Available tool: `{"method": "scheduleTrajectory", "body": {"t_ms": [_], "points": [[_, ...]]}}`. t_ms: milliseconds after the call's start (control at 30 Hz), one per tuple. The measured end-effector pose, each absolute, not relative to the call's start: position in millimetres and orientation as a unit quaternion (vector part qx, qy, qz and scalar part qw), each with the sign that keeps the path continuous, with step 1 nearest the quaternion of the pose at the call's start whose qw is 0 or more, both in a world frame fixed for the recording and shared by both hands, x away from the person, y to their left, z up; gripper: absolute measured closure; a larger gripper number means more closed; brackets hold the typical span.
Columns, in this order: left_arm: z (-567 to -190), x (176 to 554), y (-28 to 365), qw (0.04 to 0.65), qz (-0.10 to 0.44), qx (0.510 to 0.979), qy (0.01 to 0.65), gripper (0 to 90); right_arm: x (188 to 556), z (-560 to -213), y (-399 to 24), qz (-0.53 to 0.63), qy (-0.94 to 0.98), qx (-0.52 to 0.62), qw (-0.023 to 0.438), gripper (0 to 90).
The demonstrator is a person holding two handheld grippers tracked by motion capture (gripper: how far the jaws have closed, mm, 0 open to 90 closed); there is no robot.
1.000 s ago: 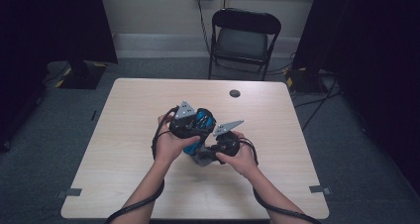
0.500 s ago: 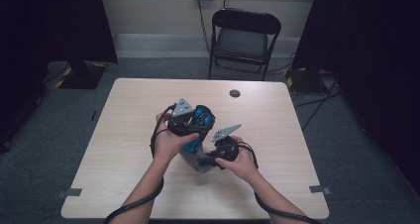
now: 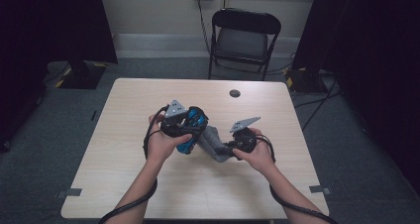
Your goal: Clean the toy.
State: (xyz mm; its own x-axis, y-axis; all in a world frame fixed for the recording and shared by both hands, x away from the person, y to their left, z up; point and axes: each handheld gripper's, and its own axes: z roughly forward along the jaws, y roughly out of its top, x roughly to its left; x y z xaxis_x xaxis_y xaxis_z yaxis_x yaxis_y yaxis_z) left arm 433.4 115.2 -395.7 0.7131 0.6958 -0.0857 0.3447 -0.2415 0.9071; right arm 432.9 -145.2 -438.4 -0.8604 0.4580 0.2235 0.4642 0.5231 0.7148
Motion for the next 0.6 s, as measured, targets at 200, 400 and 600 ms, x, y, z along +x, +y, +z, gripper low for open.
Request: {"method": "scheduleTrajectory", "body": {"t_ms": [200, 400, 600], "points": [[-404, 431, 118, 0.508, 0.167, 0.773, 0.342, 25.5, 441, -433, -162, -0.411, -0.867, -0.281, -0.009, 75.2], [-409, 429, 119, 0.506, 0.163, 0.775, 0.341, 25.5, 447, -425, -173, -0.421, -0.856, -0.298, -0.018, 75.1], [-415, 426, 116, 0.502, 0.157, 0.781, 0.338, 25.5, 451, -413, -179, -0.431, -0.851, -0.3, -0.027, 75.1]]}}
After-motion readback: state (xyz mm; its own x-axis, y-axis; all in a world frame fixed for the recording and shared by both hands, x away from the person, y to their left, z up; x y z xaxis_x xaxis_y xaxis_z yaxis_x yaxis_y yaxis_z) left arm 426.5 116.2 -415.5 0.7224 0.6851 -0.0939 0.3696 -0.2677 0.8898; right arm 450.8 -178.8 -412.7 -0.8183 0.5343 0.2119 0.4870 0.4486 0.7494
